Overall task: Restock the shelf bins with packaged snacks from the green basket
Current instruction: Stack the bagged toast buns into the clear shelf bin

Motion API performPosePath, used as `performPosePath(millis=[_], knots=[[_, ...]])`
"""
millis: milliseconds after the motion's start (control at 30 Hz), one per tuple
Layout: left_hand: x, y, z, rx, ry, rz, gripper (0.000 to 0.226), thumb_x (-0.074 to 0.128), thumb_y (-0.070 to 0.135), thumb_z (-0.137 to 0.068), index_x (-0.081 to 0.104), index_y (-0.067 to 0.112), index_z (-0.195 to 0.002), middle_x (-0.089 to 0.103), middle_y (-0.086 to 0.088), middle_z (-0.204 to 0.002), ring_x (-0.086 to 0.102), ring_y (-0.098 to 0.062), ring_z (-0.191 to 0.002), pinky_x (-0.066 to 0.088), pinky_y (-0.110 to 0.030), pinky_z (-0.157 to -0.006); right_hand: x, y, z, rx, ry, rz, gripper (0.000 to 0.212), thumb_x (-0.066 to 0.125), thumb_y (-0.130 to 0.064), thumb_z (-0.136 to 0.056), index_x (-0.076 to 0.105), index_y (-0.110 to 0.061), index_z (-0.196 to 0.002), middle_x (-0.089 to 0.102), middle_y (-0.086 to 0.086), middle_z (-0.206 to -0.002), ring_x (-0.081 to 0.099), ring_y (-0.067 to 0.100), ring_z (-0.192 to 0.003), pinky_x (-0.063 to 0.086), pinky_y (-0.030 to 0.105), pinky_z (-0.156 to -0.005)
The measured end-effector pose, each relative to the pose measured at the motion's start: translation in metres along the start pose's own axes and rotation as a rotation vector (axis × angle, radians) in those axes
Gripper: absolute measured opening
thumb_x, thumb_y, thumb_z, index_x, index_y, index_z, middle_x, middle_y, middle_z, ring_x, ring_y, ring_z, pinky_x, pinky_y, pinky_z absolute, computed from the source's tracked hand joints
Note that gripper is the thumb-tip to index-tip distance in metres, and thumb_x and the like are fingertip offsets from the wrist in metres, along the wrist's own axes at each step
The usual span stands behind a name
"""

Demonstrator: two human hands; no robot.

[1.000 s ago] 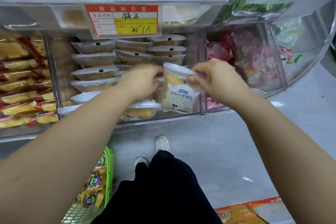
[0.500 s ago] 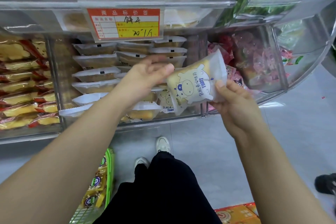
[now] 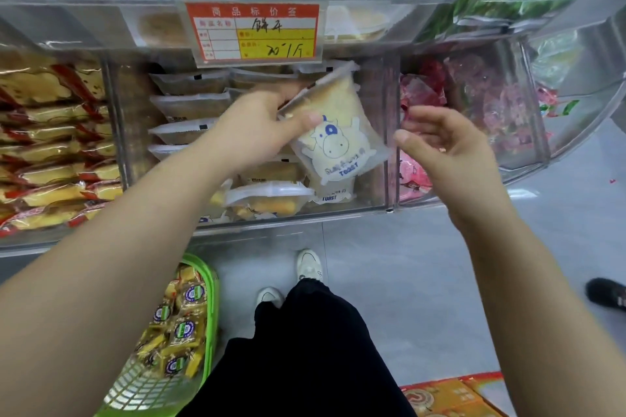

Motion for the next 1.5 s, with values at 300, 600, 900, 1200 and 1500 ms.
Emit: performPosePath(millis=[300, 600, 900, 1200, 1500], knots=[[0.017, 0.033, 0.001, 0.389, -0.236, -0.386, 0.028, 0.061, 0.043, -0.084, 0.065, 0.035, -0.110, 0.071, 0.009, -0.100, 0.062, -0.009, -0.088, 0.051, -0.032, -0.076, 0.043, -0.030, -0.005, -0.233, -0.402, 0.465, 0.036, 0.076, -0.027, -0.073, 0.065, -0.027, -0.107, 0.068, -0.013, -0.096, 0.062, 0.005, -0.088, 0.048, 0.026, -0.077], [0.027, -0.022, -0.029, 0.122, -0.109, -0.377, 0.033, 0.055, 0.035, -0.090, 0.056, 0.028, -0.123, 0.058, 0.001, -0.125, 0.051, -0.017, -0.107, 0.041, -0.020, -0.078, 0.055, -0.013, 0.000, -0.429, -0.557, 1.083, 0.022, 0.060, -0.036, -0.086, 0.065, -0.023, -0.104, 0.065, 0.003, -0.096, 0.054, 0.024, -0.098, 0.035, 0.031, -0.074], [0.049, -0.003, -0.043, 0.282, -0.135, -0.726, 0.016, 0.056, 0.043, -0.087, 0.064, 0.030, -0.091, 0.061, 0.000, -0.099, 0.044, -0.022, -0.113, 0.022, -0.040, -0.100, 0.070, -0.016, -0.007, -0.688, -0.692, 1.304, 0.017, 0.053, -0.040, -0.089, 0.063, -0.027, -0.095, 0.067, -0.005, -0.095, 0.051, 0.017, -0.098, 0.012, 0.028, -0.068], [0.029, -0.010, -0.029, 0.254, -0.072, -0.348, 0.028, 0.056, 0.045, -0.086, 0.067, 0.023, -0.100, 0.060, 0.007, -0.093, 0.051, -0.017, -0.100, 0.034, -0.027, -0.080, 0.096, -0.007, -0.012, -0.685, -0.681, 1.365, 0.027, 0.058, -0.036, -0.088, 0.058, -0.017, -0.107, 0.063, 0.006, -0.100, 0.059, 0.029, -0.097, 0.043, 0.037, -0.076], [0.061, -0.022, -0.012, 0.274, -0.200, -0.438, 0.055, 0.074, 0.048, -0.067, 0.051, 0.024, -0.111, 0.052, 0.002, -0.121, 0.042, -0.022, -0.115, 0.029, -0.034, -0.091, 0.077, -0.035, -0.032, -0.685, -0.643, 1.325, 0.064, 0.071, -0.056, -0.064, 0.058, -0.021, -0.116, 0.063, 0.004, -0.110, 0.054, 0.026, -0.106, 0.037, 0.036, -0.087]])
Point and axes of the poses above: each hand's wrist, its own z-axis away from the middle knuckle, its own x-axis out of the palm, y = z × x, the point moved 5 cm from there along -z, towards the middle knuckle
